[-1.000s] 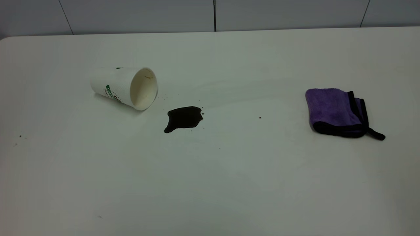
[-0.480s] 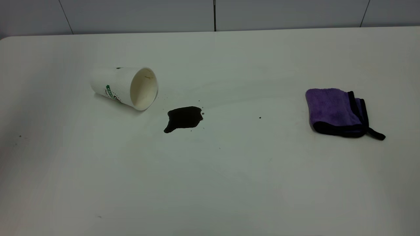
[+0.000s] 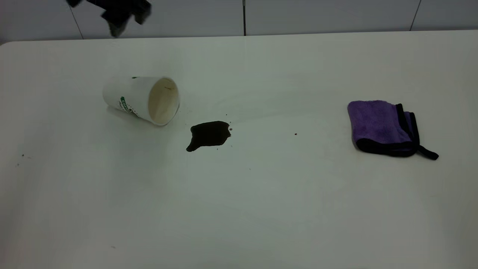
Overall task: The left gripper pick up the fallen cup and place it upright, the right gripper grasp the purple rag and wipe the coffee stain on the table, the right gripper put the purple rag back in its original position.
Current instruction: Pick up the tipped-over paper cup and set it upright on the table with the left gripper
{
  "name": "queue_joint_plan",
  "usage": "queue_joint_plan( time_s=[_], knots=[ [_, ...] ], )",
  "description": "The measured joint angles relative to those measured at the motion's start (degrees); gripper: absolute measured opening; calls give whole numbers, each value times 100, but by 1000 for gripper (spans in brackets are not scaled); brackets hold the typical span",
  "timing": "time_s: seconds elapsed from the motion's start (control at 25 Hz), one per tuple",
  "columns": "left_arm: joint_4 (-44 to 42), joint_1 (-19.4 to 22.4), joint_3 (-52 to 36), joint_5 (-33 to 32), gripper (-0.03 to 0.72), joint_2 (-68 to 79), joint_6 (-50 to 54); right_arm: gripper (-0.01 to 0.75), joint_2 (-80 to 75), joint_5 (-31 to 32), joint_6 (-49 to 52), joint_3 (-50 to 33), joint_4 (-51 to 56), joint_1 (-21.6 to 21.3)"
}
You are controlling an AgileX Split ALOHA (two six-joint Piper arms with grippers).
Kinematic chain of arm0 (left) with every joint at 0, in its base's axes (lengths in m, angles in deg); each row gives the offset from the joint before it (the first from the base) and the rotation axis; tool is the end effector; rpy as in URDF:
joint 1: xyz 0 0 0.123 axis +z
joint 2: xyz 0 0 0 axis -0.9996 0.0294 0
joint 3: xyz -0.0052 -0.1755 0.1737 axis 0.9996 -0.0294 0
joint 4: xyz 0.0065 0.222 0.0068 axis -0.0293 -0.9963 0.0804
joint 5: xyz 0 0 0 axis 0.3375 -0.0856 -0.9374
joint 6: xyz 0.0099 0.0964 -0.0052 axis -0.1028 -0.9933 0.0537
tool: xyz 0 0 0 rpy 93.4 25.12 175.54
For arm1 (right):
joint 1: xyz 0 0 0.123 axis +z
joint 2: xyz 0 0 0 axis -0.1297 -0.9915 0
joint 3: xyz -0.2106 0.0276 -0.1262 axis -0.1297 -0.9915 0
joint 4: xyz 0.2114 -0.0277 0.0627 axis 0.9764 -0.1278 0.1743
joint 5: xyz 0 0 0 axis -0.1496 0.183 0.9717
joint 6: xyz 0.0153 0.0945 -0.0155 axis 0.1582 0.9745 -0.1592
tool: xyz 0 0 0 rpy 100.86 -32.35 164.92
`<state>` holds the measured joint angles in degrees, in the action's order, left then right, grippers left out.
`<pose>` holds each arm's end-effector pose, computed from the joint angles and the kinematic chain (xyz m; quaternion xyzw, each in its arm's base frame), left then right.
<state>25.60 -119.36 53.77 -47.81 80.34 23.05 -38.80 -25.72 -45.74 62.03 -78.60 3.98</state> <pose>0.3491 -0.1555 0.1548 0.2619 0.9105 0.1949 0.2539 0.0099 0.0025 0.2497 0.0045 0.8697 -0.0086 0.4934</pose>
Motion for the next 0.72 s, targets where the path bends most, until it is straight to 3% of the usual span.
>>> queue_joint_plan(
  time_s=[0.2, 0.72],
  knots=[
    [-456, -285, 567, 19, 697, 973, 109, 592, 0, 0, 0, 0, 0, 0],
    [-1961, -309, 1168, 29, 621, 2567, 709, 592, 0, 0, 0, 0, 0, 0]
  ],
)
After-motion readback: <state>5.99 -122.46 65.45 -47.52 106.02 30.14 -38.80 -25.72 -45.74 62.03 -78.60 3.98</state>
